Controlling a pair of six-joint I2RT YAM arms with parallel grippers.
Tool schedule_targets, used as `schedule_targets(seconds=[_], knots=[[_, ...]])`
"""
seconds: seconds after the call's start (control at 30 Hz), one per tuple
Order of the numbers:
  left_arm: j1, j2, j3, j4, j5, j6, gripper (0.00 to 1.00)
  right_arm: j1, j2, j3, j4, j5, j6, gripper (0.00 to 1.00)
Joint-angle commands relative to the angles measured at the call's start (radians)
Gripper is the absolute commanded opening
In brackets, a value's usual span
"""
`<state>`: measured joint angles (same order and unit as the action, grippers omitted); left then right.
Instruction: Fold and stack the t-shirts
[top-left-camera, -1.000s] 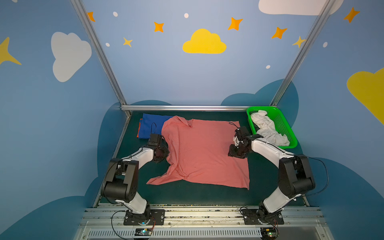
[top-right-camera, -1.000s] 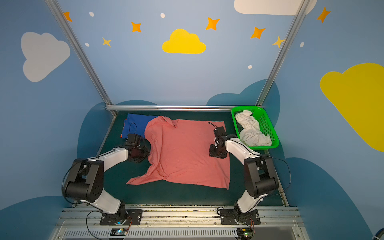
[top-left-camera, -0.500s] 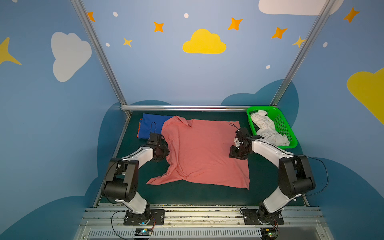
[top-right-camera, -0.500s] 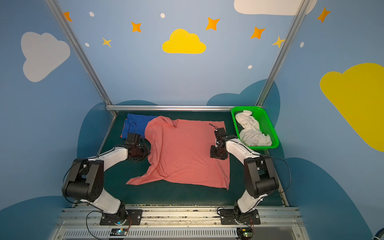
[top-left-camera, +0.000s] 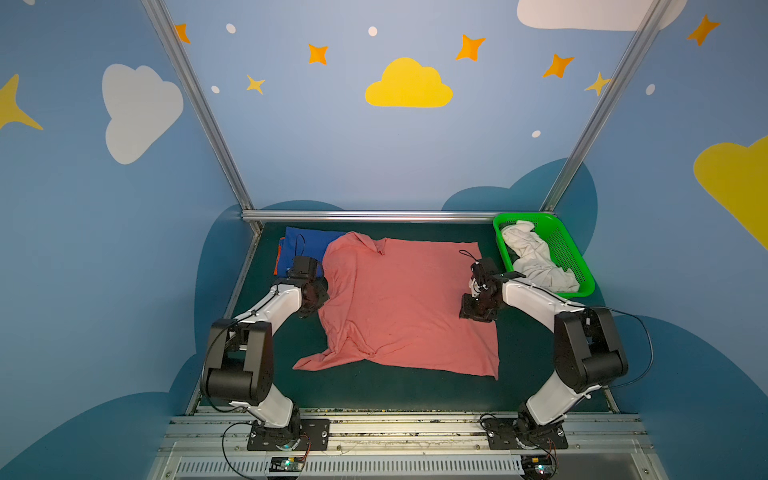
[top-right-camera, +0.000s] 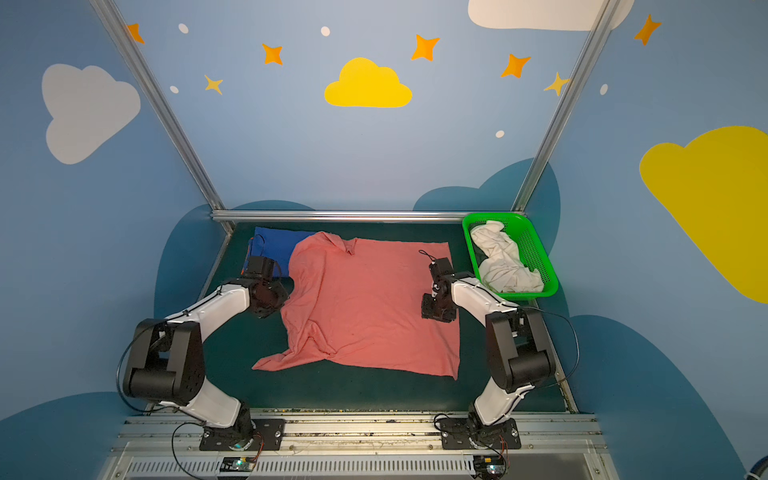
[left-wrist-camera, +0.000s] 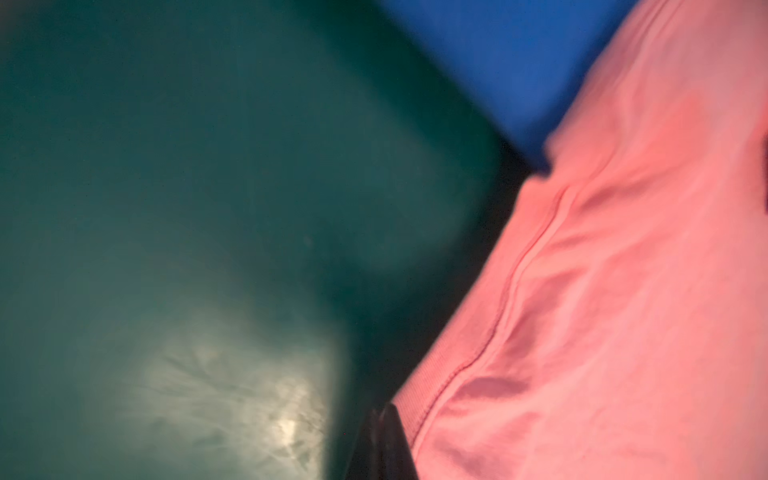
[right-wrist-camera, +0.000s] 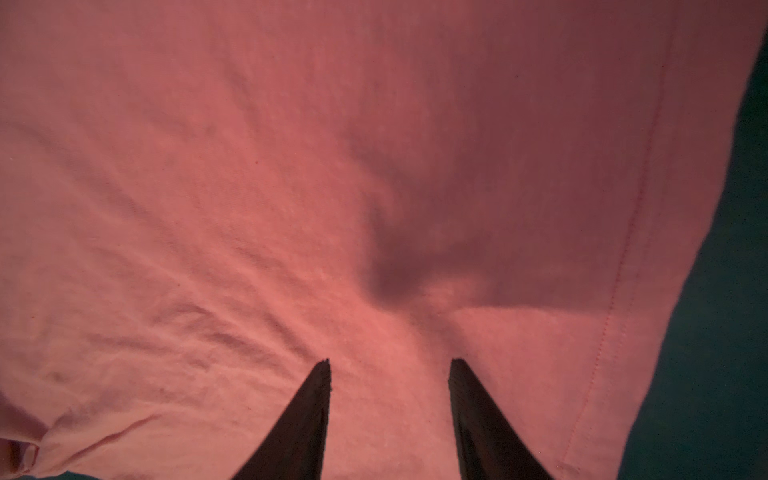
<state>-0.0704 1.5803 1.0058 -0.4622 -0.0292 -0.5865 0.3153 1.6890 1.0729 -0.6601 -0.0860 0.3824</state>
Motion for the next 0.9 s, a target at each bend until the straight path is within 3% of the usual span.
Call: schedule_targets(seconds=[0.0, 0.37, 0.67, 0.87], knots=[[0.007, -0.017, 0.066, -0.112, -0.152, 0.082, 0.05, -0.004, 0.032, 0.003, -0.021, 0.033, -0.002, 0.48], [0.013, 0.070, 0.193, -0.184, -0.379, 0.212, 0.05, -0.007, 0.117, 0.060, -0.057, 0.095, -0.023, 0.48], [0.024, 0.184, 0.306, -0.162, -0.428, 0.300, 0.05, -0.016, 0.207, 0.145, -0.103, 0.151, -0.035, 0.48], [0.028, 0.234, 0.284, -0.231, -0.460, 0.290, 0.08, -0.041, 0.255, 0.192, -0.138, 0.195, -0.032, 0.47]])
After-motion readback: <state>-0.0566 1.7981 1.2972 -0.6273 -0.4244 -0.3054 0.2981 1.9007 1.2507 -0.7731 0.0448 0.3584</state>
